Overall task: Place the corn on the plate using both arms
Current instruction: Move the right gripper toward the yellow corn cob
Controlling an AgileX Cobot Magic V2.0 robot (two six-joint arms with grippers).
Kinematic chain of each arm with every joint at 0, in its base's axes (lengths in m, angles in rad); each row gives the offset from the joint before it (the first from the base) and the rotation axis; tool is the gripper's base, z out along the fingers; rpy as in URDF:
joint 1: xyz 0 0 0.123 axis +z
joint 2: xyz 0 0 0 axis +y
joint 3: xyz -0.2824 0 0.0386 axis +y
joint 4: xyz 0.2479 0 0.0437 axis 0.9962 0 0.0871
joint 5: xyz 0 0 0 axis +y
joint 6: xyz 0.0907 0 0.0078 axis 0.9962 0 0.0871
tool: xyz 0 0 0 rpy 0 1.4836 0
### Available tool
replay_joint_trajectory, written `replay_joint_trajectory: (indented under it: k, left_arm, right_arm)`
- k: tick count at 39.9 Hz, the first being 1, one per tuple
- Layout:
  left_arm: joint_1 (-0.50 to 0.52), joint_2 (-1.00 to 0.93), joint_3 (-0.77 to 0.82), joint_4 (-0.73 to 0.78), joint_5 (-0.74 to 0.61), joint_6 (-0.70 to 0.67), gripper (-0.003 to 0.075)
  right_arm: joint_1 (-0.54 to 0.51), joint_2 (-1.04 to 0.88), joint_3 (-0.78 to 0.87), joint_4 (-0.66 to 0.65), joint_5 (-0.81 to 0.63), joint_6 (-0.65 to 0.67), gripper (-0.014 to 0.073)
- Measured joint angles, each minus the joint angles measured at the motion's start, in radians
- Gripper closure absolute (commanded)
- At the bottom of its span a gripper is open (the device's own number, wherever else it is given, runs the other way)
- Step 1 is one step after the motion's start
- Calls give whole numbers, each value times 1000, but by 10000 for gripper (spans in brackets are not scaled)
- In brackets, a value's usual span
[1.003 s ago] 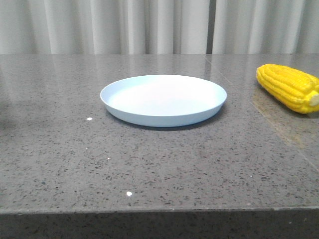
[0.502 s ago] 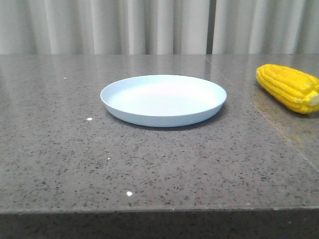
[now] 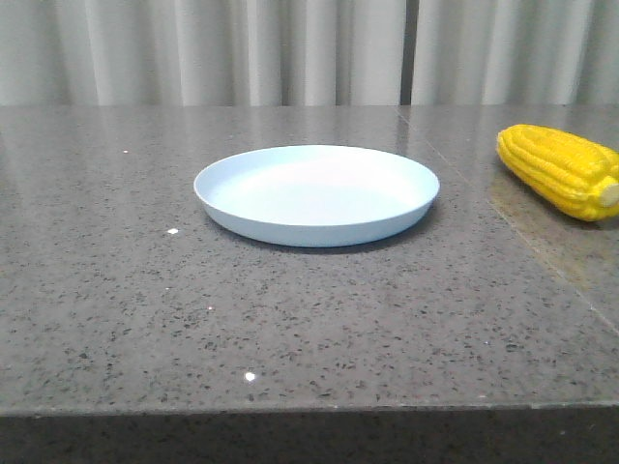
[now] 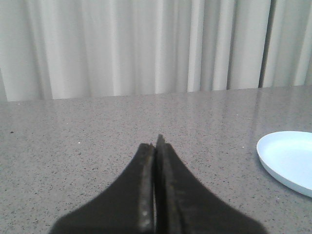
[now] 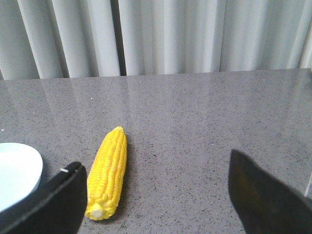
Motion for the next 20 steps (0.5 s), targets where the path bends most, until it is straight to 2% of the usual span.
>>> replay_joint_trajectory:
  k: [10,20]
  left_arm:
    - [0,0,0,0,0,0,741]
    - [0,0,0,0,0,0,741]
  right_arm:
    - [0,25,-9,18,-6,0,-19]
    - [0,361,-172,39,85,0,-19]
